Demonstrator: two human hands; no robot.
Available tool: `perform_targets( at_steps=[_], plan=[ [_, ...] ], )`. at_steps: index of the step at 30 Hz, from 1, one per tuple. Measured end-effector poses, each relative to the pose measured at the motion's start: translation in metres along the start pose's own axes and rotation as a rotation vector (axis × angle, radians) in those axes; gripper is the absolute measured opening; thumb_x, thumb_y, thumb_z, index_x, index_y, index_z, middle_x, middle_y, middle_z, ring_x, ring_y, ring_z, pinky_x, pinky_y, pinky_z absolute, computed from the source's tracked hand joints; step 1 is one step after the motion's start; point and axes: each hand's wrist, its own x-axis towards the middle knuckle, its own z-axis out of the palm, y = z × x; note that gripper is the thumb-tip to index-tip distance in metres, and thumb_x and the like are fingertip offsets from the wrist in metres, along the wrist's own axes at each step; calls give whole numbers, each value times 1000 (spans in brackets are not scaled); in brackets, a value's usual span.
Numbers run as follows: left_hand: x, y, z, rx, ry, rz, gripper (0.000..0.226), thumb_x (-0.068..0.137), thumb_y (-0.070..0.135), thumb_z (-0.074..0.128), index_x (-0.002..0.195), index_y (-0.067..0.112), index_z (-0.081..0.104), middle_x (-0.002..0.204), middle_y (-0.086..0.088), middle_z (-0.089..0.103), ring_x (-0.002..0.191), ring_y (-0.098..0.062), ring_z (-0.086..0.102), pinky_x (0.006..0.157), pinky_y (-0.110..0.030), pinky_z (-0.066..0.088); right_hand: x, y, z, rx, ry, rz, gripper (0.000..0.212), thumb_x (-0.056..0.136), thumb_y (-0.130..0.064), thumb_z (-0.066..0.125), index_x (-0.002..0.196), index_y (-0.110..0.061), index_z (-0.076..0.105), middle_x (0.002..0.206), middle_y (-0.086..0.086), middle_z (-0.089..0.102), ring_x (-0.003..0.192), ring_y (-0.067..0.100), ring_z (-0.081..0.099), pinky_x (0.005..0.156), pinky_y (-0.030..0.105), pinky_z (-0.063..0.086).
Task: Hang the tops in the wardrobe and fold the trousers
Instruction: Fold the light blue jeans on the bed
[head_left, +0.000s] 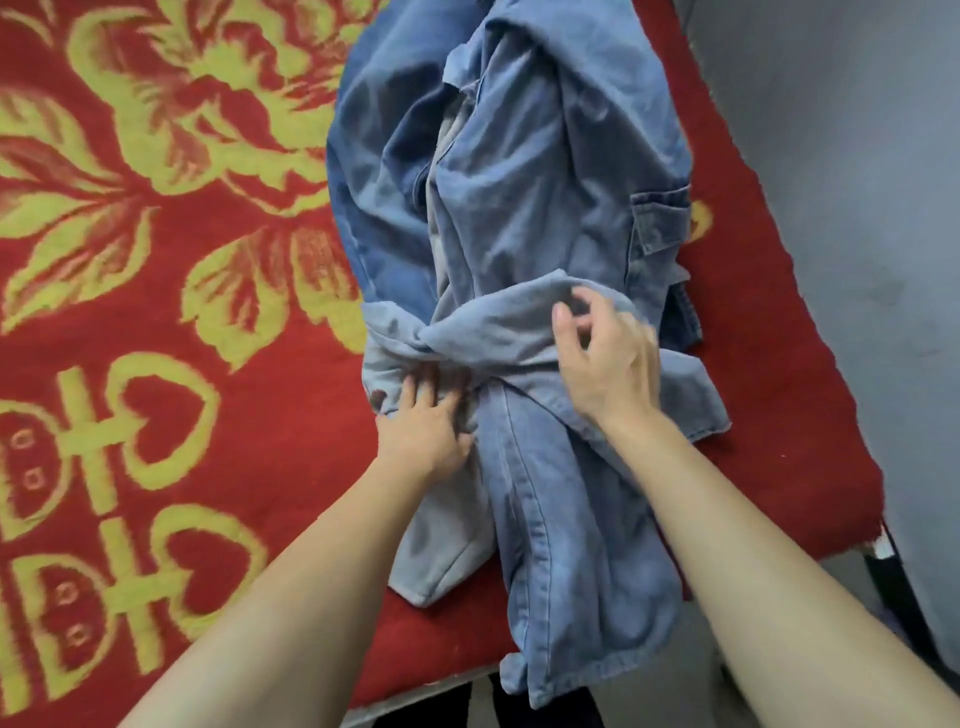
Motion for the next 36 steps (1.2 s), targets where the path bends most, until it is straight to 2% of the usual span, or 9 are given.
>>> perform_targets(
  at_steps=[3,5,9,13,18,24,28,31,36],
  plan=[
    [17,1,16,43,98,10,77,88,58,40,155,37,7,164,-1,-2,150,-21,-8,115,-61,14,70,-25,-14,14,478,-59,69,91,-58,55,143,-13,50,135,12,54,127,29,50,109,41,34],
    [19,3,24,20,137,24,77,89,59,41,155,36,8,164,0,-2,150,-21,-9,114,-62,15,119,-36,-26,-12,534,35,93,85,-72,50,152,-9,34,154,21,35,144,33,33,119,40,24],
    [26,1,27,2,162,59,79,89,62,42,155,35,9,164,1,0,150,-20,-11,116,-63,8,181,-26,-30,202,272,258,111,64,-78,60,148,-11,33,131,-3,62,123,14,58,108,33,41],
    [28,-9,32,-66,175,56,78,86,60,50,153,34,20,163,1,5,150,-20,-7,114,-60,18,145,-14,-8,273,150,140,73,68,-31,64,138,-13,50,114,-13,67,102,7,64,94,25,50],
    [31,-17,24,-133,108,101,81,83,53,55,153,36,19,163,4,5,149,-17,-7,117,-57,12,52,8,8,252,105,97,46,81,-13,66,127,-11,62,98,-10,62,89,4,57,73,3,35],
    [39,-30,3,-395,12,161,55,87,39,36,137,24,52,157,-2,31,145,-22,19,118,-49,21,-6,17,2,202,28,138,34,87,-18,68,121,-18,68,106,7,74,101,26,67,77,20,42],
    [15,-22,-18,-980,-70,-85,55,93,57,38,110,16,70,123,-3,66,121,-19,55,112,-41,34,-55,13,-11,75,-78,57,18,80,-13,70,98,-17,70,86,14,73,86,38,67,73,37,49],
    [-26,1,-30,-1137,68,-159,90,71,94,28,116,27,68,117,5,69,116,-17,59,109,-44,39,-100,11,-14,-107,-226,-24,24,74,-11,62,95,-20,68,84,11,69,87,38,65,83,44,45],
    [-103,66,-63,-1206,264,-86,107,60,89,57,144,25,38,140,3,46,125,-13,48,109,-37,39,-167,11,-7,-182,-213,-143,24,79,-20,53,89,-27,73,73,1,67,81,32,67,82,44,46]
  ],
)
